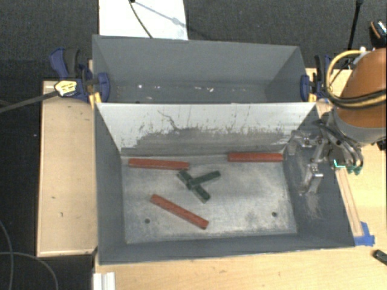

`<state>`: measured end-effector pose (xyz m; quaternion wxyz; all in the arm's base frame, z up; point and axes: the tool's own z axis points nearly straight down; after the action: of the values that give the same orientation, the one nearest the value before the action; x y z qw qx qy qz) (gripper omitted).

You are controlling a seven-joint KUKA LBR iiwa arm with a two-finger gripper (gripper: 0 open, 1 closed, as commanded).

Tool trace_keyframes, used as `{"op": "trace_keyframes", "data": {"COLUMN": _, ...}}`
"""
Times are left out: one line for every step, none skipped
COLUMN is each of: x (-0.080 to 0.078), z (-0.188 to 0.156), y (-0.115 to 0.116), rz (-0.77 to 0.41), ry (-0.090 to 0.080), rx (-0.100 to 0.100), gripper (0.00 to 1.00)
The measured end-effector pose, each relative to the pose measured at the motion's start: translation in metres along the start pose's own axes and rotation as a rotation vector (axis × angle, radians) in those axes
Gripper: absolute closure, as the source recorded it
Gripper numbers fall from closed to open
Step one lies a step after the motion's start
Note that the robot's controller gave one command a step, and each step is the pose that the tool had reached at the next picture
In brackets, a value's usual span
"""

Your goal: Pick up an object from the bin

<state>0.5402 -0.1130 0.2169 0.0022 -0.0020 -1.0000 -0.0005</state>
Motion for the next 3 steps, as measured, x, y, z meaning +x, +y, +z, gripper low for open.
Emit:
{"op": "trace_keyframes", "data": {"x": -0.048, "z": 0.149, "y": 0.094, "rz": 0.184, "ry": -0.003, "rx": -0.002, "gripper": 0.0}}
{"op": "trace_keyframes", "data": {"x": -0.042, "z": 0.146, "y": 0.198, "rz": -0.187, "ry": -0.007, "rx": -0.001, "gripper": 0.0}}
{"op": "trace_keyframes", "data": {"x": -0.029, "z": 0.115, "y": 0.241, "rz": -0.051, "ry": -0.011, "rx": -0.003, "gripper": 0.0}}
